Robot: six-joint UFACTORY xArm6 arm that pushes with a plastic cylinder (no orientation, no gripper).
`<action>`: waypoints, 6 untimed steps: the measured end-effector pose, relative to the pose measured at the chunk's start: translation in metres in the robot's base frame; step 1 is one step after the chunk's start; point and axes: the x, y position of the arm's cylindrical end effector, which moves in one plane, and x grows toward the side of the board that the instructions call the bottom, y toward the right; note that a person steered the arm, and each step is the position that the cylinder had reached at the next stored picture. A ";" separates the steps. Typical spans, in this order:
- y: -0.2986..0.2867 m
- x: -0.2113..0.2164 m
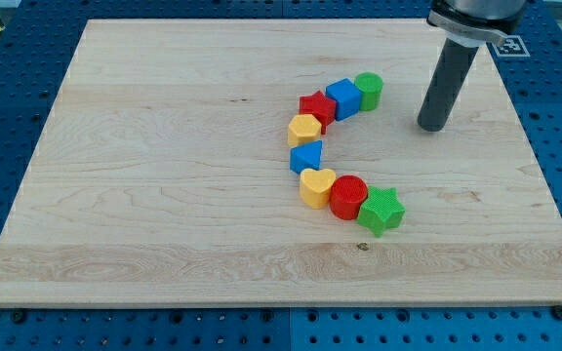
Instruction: Move the arm towards the bottom
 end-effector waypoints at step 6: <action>0.000 0.098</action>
